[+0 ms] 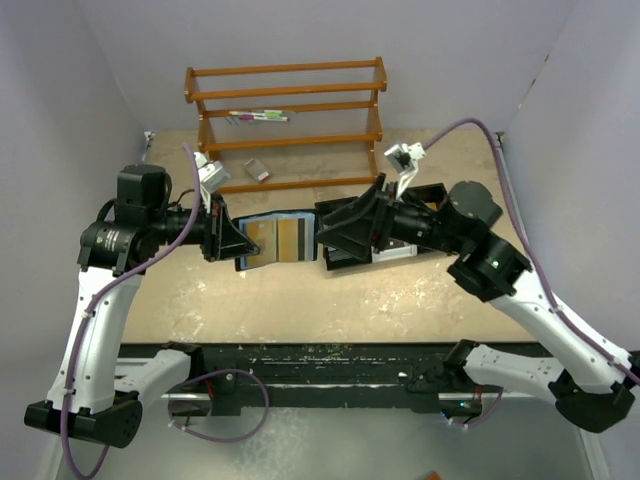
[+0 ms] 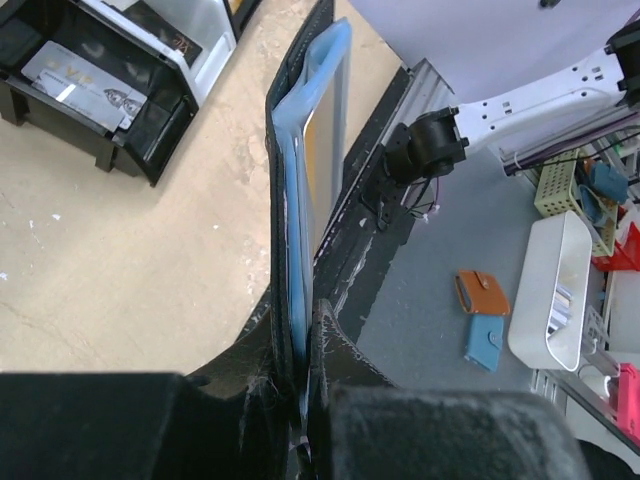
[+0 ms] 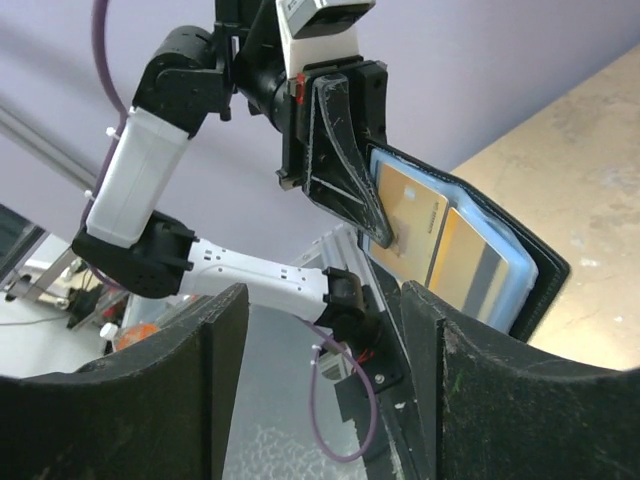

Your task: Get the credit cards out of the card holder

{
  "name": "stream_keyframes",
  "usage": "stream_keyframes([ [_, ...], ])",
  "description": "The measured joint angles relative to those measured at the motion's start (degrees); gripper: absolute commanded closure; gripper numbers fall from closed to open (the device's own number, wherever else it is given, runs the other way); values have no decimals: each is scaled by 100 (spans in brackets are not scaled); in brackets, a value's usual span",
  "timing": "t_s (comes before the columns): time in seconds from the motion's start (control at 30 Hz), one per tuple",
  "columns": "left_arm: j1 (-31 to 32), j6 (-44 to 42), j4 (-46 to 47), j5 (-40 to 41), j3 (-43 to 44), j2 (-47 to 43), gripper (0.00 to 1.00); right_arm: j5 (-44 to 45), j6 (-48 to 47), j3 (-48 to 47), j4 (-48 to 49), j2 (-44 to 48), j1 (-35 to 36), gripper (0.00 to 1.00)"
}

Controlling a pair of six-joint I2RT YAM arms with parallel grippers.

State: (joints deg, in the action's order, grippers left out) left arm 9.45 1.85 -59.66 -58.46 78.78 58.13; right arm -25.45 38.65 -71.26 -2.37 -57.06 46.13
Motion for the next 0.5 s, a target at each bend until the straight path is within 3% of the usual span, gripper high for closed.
stream_keyframes([
  [0.23,0,-103,-138,11,74,4,100,-776,343,273,855,-807,44,45],
  [0.5,-4,-81,-127,-643,127,4,100,-1231,787,767,1635,-1043,76,49],
])
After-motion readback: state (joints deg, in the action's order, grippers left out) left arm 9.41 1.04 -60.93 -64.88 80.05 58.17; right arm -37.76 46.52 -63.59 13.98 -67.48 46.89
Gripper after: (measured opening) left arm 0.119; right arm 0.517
